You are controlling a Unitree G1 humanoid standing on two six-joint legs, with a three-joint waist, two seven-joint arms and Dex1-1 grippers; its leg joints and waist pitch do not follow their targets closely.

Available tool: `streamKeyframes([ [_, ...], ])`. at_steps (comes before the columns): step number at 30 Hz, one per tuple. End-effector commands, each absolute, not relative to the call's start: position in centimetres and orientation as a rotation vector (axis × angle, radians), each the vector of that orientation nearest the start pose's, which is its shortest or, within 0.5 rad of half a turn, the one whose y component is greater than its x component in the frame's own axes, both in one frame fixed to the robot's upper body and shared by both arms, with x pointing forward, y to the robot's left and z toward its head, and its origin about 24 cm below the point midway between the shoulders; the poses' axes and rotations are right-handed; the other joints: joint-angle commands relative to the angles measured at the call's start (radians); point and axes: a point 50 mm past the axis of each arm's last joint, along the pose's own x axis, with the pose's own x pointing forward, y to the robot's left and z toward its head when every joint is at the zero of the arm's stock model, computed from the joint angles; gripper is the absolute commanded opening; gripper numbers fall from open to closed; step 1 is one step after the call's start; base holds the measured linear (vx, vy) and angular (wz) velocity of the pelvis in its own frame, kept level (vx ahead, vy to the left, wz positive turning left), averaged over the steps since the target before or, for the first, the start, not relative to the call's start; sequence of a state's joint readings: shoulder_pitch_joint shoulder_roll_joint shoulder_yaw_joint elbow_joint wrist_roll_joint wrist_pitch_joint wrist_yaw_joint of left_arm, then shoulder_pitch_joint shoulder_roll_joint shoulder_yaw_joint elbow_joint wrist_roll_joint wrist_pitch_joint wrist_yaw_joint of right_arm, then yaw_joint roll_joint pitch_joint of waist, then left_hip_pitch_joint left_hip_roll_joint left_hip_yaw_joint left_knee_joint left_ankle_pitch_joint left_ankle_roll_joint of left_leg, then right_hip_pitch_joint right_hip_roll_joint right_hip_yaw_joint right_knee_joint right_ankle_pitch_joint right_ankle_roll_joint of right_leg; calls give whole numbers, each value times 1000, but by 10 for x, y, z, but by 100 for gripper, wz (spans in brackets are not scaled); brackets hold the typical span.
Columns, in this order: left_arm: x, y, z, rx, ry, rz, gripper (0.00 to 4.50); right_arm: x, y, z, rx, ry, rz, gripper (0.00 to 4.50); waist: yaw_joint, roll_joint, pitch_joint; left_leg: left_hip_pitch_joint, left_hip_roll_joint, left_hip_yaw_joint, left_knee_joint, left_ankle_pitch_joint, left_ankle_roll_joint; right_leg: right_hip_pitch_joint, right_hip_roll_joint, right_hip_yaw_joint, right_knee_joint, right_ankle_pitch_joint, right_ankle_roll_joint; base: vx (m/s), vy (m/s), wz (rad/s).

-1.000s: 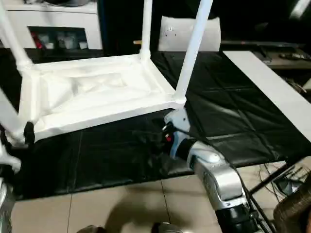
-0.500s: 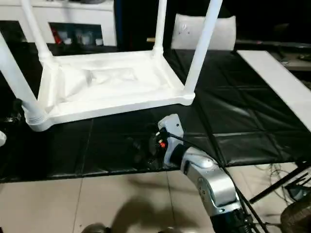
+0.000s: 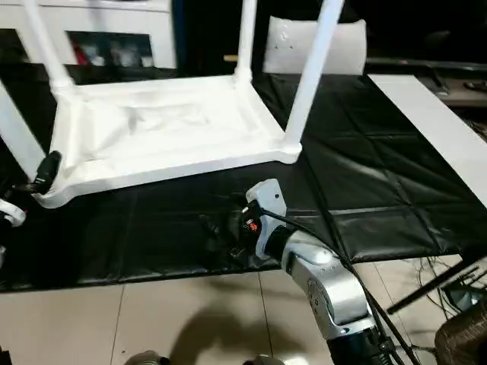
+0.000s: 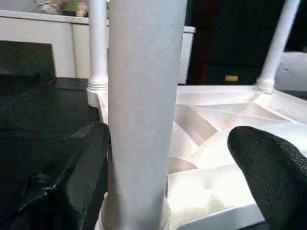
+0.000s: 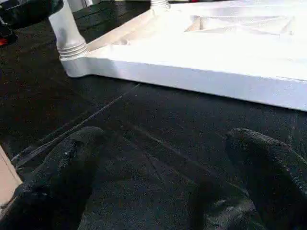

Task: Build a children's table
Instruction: Rotate table base

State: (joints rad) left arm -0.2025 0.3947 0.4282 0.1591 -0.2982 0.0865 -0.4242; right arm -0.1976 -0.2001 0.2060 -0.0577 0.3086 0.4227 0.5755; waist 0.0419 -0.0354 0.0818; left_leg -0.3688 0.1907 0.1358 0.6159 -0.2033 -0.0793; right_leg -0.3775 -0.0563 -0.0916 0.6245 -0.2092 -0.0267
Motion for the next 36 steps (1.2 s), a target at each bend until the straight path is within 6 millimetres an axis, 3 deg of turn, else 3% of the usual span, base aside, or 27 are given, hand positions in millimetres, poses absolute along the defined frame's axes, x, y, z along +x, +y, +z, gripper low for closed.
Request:
streamKeyframes([
  [1, 282, 286, 104, 32, -86, -86, 449, 266, -94, 63, 86, 211, 869, 450, -4, 29, -77, 11, 45, 0, -88, -129, 3, 43, -86, 72, -63, -2, -210, 0, 0, 0],
  [3, 291, 285, 104, 34, -73, -91, 449, 266, -92, 64, 85, 208, 882, 450, 1, 30, -74, 19, 45, 5, -91, -165, -4, 38, -85, 72, -69, -55, -202, 0, 0, 0],
  [6, 298, 288, 102, 18, -44, -89, 449, 264, -91, 64, 87, 213, 904, 450, 5, 28, -70, 19, 47, 4, -96, -222, -21, 38, -88, 74, -76, -149, -178, 0, 0, 0],
  [8, 304, 289, 100, -17, -23, -90, 449, 262, -90, 64, 90, 223, 931, 450, 4, 18, -71, 19, 48, 5, -97, -224, -26, 37, -90, 76, -77, -173, -170, 0, 0, 0],
  [11, 311, 293, 100, -58, -18, -89, 449, 259, -89, 62, 82, 237, 964, 450, 10, 18, -71, 23, 45, 7, -95, -228, -26, 33, -91, 77, -83, -207, -156, 0, 0, 0],
  [13, 314, 293, 99, -73, -10, -120, 449, 260, -89, 62, 79, 238, 968, 450, 9, 11, -73, 16, 49, 4, -97, -204, -25, 37, -94, 76, -78, -185, -158, 0, 0, 0],
  [15, 320, 285, 97, -139, 18, -287, 449, 262, -90, 62, 71, 238, 964, 450, 13, 10, -76, 23, 43, 9, -93, -183, -21, 31, -92, 79, -80, -177, -159, 0, 0, 0],
  [19, 320, 279, 97, -162, 36, -407, 449, 264, -91, 62, 64, 236, 953, 450, 18, 11, -76, 23, 51, 9, -98, -175, -29, 32, -94, 76, -69, -121, -183, 0, 0, 0],
  [21, 309, 265, 96, -195, 92, -651, 449, 271, -95, 59, 36, 241, 875, 450, 19, 9, -77, 23, 49, 13, -99, -162, -36, 31, -95, 77, -66, -117, -192, 0, 0, 0],
  [24, 294, 250, 94, -226, 153, -859, 449, 280, -103, 55, 6, 247, 756, 450, 16, 5, -77, 22, 50, 18, -99, -160, -47, 30, -95, 81, -60, -111, -205, 0, 0, 0],
  [25, 293, 248, 94, -227, 158, -873, 449, 281, -104, 54, 3, 248, 747, 450, 16, 6, -75, 22, 48, 22, -100, -163, -46, 28, -91, 83, -63, -123, -200, 0, 0, 0],
  [26, 289, 241, 94, -226, 175, -930, 449, 284, -108, 53, -8, 251, 708, 450, 13, -2, -76, 21, 49, 22, -100, -162, -46, 31, -92, 83, -60, -125, -199, 0, 0, 0],
  [27, 285, 235, 93, -226, 189, -978, 449, 287, -111, 52, -16, 253, 678, 450, 14, 2, -74, 24, 46, 25, -100, -168, -43, 29, -90, 85, -66, -149, -191, 0, 0, 0],
  [28, 284, 221, 94, -215, 184, -1016, 449, 293, -118, 49, -33, 269, 604, 450, 9, -2, -73, 21, 47, 24, -102, -174, -44, 32, -91, 87, -65, -167, -188, 0, 0, 0],
  [29, 285, 211, 94, -198, 169, -1025, 449, 298, -124, 47, -46, 280, 545, 450, 8, 0, -73, 23, 48, 25, -102, -173, -48, 30, -90, 87, -68, -174, -187, 0, 0, 0],
  [30, 286, 207, 95, -189, 159, -1023, 449, 300, -127, 46, -54, 282, 519, 450, 7, -7, -73, 29, 45, 31, -97, -179, -48, 26, -88, 89, -74, -181, -187, 0, 0, 0],
  [32, 288, 198, 98, -188, 136, -1035, 449, 305, -136, 43, -76, 301, 448, 450, 5, -10, -76, 18, 41, 29, -96, -152, -43, 37, -85, 90, -71, -178, -164, 0, 0, 0],
  [35, 288, 181, 106, -215, 96, -1067, 449, 313, -150, 36, -115, 331, 338, 450, -2, -14, -78, 21, 41, 30, -93, -144, -48, 37, -84, 89, -69, -166, -163, 0, 0, 0],
  [36, 284, 171, 110, -232, 86, -1112, 449, 317, -156, 32, -134, 349, 291, 450, -4, -8, -80, 22, 39, 32, -90, -136, -50, 37, -80, 89, -68, -145, -170, 0, 0, 0],
])
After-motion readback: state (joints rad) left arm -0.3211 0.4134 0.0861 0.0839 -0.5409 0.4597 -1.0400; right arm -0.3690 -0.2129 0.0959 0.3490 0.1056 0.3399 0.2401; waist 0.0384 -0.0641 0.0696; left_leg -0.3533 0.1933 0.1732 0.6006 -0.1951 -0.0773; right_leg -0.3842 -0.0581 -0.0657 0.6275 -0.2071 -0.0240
